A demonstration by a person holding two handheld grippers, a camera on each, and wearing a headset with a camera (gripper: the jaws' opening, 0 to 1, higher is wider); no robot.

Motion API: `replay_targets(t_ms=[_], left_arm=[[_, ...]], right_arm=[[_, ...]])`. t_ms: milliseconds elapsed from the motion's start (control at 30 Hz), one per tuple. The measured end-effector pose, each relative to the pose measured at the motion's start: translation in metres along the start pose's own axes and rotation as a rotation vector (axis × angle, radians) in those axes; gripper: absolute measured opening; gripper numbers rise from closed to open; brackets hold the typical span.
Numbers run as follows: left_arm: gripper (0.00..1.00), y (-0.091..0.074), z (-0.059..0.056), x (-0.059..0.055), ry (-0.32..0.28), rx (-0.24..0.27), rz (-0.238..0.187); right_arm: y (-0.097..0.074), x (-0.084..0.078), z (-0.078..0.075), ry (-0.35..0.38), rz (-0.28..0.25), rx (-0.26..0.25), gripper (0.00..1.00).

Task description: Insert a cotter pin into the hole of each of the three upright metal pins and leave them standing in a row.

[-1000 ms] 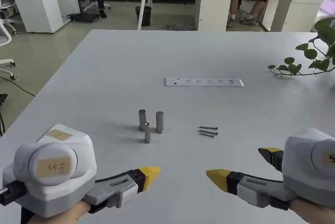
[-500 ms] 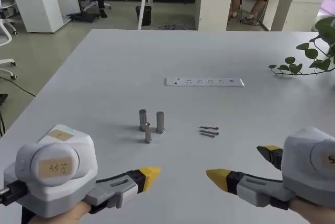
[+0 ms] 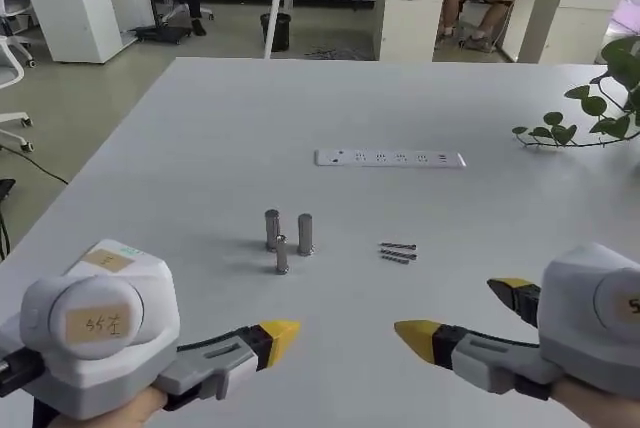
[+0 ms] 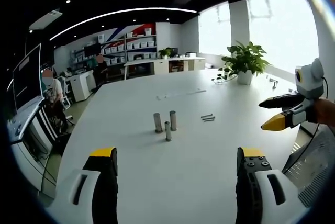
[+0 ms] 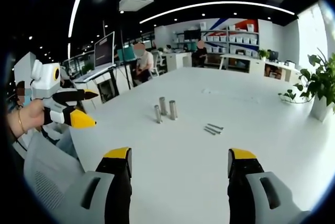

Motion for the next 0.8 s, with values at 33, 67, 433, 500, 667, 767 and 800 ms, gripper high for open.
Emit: replay_targets(t_ms=[33, 67, 433, 500, 667, 767, 800], left_arm=[[0.94, -0.0001, 0.0003, 0.0000, 0.000, 0.000, 0.000], [0.94, -0.0003, 0.0007, 0.0000, 0.000, 0.000, 0.001], [0.92, -0.0011, 0.0030, 0.0012, 0.007, 0.003, -0.004], [0.92, -0.0013, 0.0035, 0.0011, 0.004, 0.002, -0.004], [0.93, -0.0011, 0.0016, 0.0014, 0.000, -0.011, -0.010], [0.93, 0.0004, -0.0006, -0.0002, 0.022, -0.020, 0.004], [0.93, 0.0011, -0.0014, -0.0001, 0.023, -0.025, 0.001]], right_arm=[[-0.0001, -0.0003, 0.0004, 0.003, -0.001, -0.002, 0.72], [0.0002, -0.0005, 0.0006, 0.005, -0.002, 0.000, 0.71], [0.0021, -0.0016, 0.0023, 0.003, -0.003, 0.004, 0.67], [0.0025, -0.0018, 0.0021, 0.004, -0.004, 0.008, 0.66], [0.0042, -0.0027, 0.0005, 0.006, -0.014, 0.014, 0.61], [0.0067, -0.0022, 0.0002, -0.017, -0.023, 0.015, 0.58], [0.0085, -0.0014, 0.0006, -0.027, -0.028, 0.023, 0.57]])
Point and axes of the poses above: the centre of the closed fingertips' face, and the gripper's own axes: y roughly forward along the fingers, z roughly to its left, x roughly out of its top, the point moved 6 cm from there along -y, roughly backward along the fingers
